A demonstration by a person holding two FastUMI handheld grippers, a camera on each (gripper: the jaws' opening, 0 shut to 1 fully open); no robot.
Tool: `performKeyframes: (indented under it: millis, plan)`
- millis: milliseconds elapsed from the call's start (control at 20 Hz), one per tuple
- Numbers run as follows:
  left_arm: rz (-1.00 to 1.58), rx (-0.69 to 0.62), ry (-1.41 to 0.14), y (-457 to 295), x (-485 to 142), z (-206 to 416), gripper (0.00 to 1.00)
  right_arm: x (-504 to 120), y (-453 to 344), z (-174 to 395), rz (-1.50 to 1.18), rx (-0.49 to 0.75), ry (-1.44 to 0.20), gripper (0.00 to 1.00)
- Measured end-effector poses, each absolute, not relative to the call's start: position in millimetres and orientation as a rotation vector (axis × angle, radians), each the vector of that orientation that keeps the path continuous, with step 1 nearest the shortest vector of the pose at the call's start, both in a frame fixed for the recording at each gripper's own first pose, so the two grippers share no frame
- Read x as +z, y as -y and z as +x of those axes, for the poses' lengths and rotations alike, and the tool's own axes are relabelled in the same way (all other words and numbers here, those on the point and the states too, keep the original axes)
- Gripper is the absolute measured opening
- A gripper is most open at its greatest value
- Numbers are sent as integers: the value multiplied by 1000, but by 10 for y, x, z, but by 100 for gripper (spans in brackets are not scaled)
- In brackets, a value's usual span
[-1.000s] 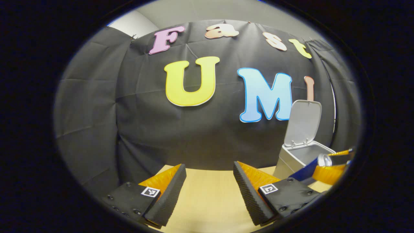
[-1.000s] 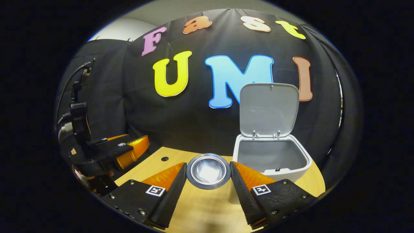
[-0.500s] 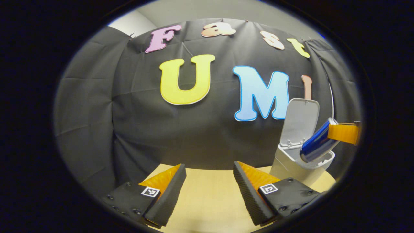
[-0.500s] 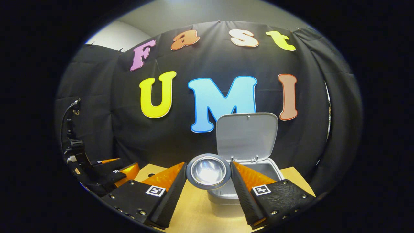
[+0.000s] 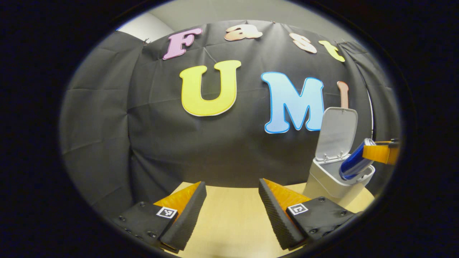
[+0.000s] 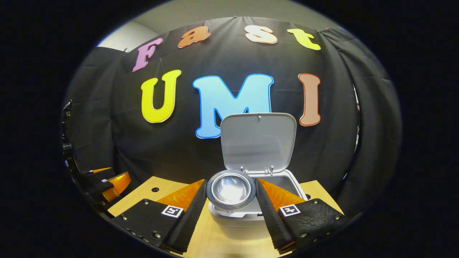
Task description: Press the lid of the desktop garbage bin to open it, pick up the crumpled paper on the desktop and throw it into the bin, then pick up the pop can on the desktop and drop it into the bin, and finally close the garbage bin lid.
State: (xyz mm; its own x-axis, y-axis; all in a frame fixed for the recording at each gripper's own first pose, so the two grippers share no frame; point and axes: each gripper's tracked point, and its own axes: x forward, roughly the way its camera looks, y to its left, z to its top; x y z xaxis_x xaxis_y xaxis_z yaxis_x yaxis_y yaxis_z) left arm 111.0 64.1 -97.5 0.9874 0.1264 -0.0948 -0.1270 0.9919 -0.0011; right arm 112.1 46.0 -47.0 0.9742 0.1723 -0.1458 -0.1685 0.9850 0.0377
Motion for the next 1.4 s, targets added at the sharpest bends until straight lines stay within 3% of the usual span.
performKeyframes:
  millis: [200,300,1150,1250,1400]
  plan:
    - [-7,132,-96,-645,-983,1109,100,-568,-436,1159,20,168,-174,83]
    - [-10,133,-98,-637,-990,1114,96,-608,-425,1166,17,162,-184,83]
    - [-11,130,-92,-632,-960,1056,100,-671,-375,1125,55,147,-216,88]
    - [-14,129,-92,-639,-961,1044,91,-639,-363,1133,50,145,-209,88]
    - [-14,124,-93,-626,-950,1038,96,-525,-352,1183,48,143,-184,88]
